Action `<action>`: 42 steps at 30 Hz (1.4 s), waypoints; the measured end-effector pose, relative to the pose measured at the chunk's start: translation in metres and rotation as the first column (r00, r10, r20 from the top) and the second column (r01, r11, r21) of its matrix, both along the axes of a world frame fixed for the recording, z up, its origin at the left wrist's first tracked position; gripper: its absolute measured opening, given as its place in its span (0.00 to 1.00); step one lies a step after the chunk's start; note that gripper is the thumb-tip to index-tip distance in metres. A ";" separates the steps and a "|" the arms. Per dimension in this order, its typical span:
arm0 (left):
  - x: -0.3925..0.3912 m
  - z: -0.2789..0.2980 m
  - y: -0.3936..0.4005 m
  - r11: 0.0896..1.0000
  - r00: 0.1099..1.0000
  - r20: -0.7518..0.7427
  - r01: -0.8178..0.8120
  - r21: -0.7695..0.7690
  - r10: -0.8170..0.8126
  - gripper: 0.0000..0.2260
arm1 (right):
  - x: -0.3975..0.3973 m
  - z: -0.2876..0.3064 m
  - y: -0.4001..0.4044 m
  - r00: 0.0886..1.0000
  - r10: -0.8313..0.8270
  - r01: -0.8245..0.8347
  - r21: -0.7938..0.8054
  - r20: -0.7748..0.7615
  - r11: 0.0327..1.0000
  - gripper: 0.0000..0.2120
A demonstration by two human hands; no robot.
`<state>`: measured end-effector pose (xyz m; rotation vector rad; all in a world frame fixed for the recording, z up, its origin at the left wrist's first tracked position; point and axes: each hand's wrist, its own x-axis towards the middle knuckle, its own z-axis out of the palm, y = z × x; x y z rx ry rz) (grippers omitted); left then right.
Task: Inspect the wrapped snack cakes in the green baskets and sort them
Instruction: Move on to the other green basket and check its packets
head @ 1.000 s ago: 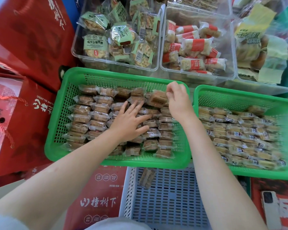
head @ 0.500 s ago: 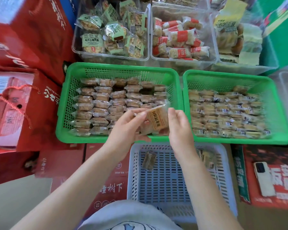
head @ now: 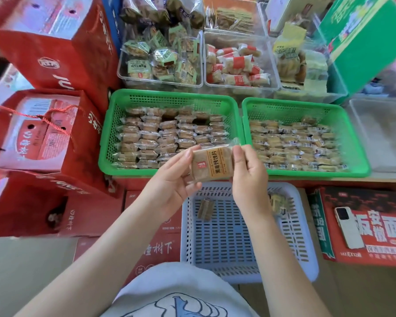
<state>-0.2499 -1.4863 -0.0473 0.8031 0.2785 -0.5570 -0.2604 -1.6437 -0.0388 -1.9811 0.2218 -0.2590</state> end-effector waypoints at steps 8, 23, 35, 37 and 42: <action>-0.039 0.012 0.012 0.931 0.986 0.104 -0.159 0.327 0.132 0.12 | -0.040 0.009 0.018 0.995 -0.097 0.097 -0.036 0.004 0.995 0.09; -0.079 0.013 0.051 0.934 0.961 0.276 -0.126 0.335 0.031 0.04 | -0.090 0.026 0.045 0.984 0.045 0.113 0.800 -0.173 0.589 0.08; -0.073 0.011 0.068 0.830 0.963 0.269 -0.135 0.542 -0.019 0.08 | -0.076 0.010 0.053 0.906 0.176 0.270 0.846 -0.385 0.460 0.13; -0.071 0.013 0.067 0.763 0.936 0.340 -0.156 0.627 -0.087 0.11 | -0.069 0.005 0.050 0.899 0.119 0.320 0.816 -0.422 0.482 0.12; -0.062 0.012 0.062 0.477 0.749 0.504 -0.285 0.831 -0.431 0.03 | -0.051 -0.008 0.038 0.868 -0.001 0.437 0.764 -0.496 0.474 0.10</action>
